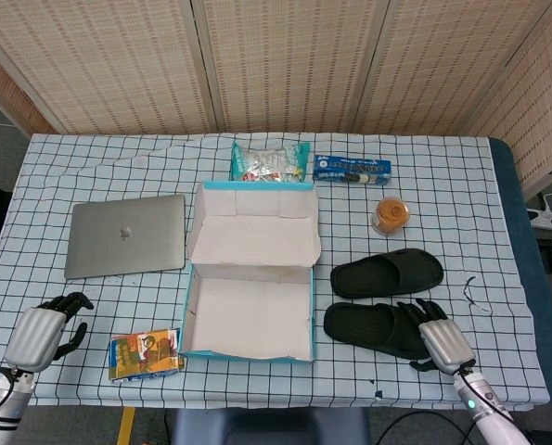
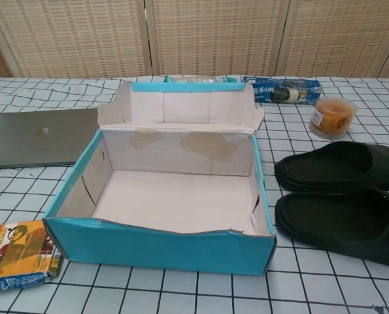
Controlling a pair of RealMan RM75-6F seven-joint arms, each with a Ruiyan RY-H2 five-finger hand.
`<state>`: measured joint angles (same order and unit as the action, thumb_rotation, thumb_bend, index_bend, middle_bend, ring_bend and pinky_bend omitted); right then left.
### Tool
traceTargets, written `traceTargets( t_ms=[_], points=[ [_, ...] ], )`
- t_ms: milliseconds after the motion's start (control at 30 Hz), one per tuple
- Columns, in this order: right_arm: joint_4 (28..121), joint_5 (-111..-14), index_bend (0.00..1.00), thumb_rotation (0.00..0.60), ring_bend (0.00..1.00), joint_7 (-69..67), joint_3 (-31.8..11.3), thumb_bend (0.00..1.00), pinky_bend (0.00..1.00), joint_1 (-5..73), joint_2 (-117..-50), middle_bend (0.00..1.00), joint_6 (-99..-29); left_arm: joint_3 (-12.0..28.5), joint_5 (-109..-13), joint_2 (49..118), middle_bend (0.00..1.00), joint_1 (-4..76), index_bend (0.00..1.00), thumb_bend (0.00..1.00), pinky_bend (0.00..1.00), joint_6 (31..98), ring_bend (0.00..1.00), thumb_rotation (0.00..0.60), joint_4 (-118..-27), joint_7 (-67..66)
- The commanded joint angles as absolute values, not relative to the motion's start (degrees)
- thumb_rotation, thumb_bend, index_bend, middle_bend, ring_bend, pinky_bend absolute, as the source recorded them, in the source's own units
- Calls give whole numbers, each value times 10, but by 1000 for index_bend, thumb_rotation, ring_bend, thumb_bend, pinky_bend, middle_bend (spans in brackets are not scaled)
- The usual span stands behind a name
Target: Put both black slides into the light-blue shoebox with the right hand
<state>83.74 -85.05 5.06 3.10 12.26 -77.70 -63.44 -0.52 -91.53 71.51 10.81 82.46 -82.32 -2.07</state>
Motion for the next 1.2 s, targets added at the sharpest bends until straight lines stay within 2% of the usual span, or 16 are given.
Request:
traceTargets(
  t_ms=[33, 333, 433, 500, 667, 767, 1100, 1133, 1200],
  points=[
    [833, -850, 31, 600, 0, 52, 26, 0, 71, 125, -784, 103, -638, -5, -912, 715, 306, 108, 390, 456, 595, 822, 378, 600, -824, -19],
    [815, -834, 60, 600, 4, 52, 22, 0, 78, 132, -806, 102, -627, -4, -910, 714, 305, 109, 390, 455, 596, 819, 378, 600, -827, -21],
    [808, -835, 106, 600, 41, 49, 22, 0, 109, 134, -811, 133, -628, -5, -912, 714, 305, 109, 390, 455, 596, 821, 378, 600, -825, -23],
    [802, -841, 177, 600, 98, 45, 21, 0, 156, 132, -817, 197, -640, -5, -911, 715, 306, 109, 390, 455, 596, 820, 378, 600, -826, -22],
    [787, -863, 474, 600, 360, 38, 20, 0, 371, 122, -828, 446, -684, -4, -911, 713, 305, 109, 390, 454, 596, 821, 378, 600, -827, -21],
    [783, -874, 580, 600, 454, 36, 19, 0, 455, 115, -830, 533, -709, -5, -910, 713, 305, 109, 390, 455, 596, 818, 378, 600, -828, -21],
    [885, -880, 612, 600, 479, 84, 20, 0, 479, 95, -756, 556, -758, -4, -909, 712, 306, 109, 390, 455, 596, 819, 378, 600, -829, -17],
    [912, -882, 612, 600, 479, 106, 22, 0, 482, 91, -736, 556, -767, -3, -908, 712, 306, 109, 390, 455, 596, 818, 378, 600, -829, -17],
    [1007, -918, 612, 600, 480, 179, 14, 0, 486, 77, -681, 556, -830, -2, -906, 711, 306, 108, 390, 455, 596, 819, 378, 600, -829, -16]
  ],
)
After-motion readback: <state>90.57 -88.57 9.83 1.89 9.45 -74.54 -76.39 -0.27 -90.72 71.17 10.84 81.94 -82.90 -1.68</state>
